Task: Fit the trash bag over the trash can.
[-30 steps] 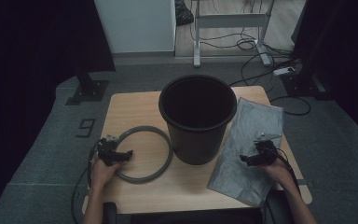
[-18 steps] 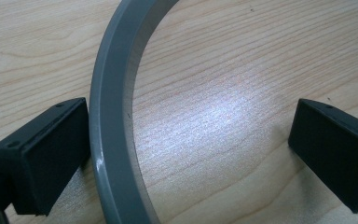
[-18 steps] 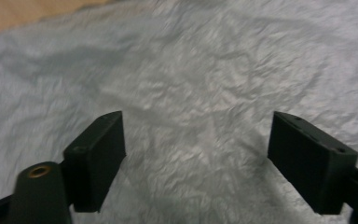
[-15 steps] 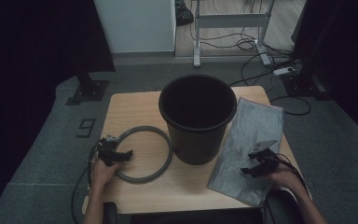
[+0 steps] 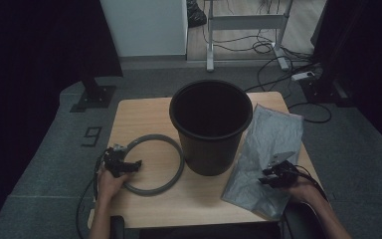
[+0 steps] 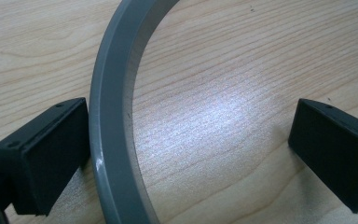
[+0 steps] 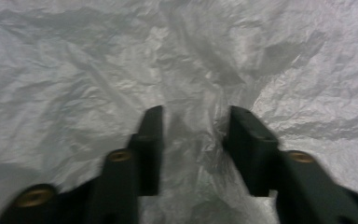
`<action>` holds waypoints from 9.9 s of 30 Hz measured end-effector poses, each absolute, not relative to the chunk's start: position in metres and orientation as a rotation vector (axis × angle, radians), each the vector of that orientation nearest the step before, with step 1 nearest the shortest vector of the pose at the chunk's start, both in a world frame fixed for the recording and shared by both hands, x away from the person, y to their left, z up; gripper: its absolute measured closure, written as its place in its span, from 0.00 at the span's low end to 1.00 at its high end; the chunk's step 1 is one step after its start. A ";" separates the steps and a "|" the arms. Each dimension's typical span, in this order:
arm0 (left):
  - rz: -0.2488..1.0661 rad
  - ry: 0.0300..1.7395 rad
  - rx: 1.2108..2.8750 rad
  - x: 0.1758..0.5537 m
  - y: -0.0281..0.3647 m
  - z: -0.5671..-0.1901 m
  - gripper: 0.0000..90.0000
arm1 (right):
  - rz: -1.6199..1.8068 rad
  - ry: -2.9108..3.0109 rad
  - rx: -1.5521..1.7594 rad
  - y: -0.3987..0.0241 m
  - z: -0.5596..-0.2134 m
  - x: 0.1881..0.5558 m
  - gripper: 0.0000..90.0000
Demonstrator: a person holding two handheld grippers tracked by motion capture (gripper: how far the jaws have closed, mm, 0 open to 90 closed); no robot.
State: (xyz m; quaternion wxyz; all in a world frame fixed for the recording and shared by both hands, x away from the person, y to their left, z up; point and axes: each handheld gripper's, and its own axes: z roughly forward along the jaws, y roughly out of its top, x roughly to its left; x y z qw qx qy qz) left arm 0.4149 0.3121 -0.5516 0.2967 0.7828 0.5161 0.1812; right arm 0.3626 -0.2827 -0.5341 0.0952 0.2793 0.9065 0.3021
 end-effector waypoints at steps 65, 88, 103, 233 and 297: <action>0.483 1.371 2.078 0.415 0.312 -0.552 0.00 | 0.756 2.511 1.172 -0.300 -0.387 0.441 0.98; 0.483 1.375 2.079 0.415 0.312 -0.552 0.00 | 0.815 2.468 1.202 -0.288 -0.311 0.453 0.98; 0.483 1.376 2.078 0.415 0.312 -0.552 0.00 | 0.873 2.448 1.132 -0.266 -0.264 0.450 0.98; 0.484 1.378 2.079 0.415 0.311 -0.552 0.00 | 0.803 2.743 0.774 -0.071 -0.299 0.459 0.93; 0.485 1.380 2.078 0.415 0.311 -0.552 0.00 | 0.940 2.591 0.860 -0.107 -0.260 0.456 0.58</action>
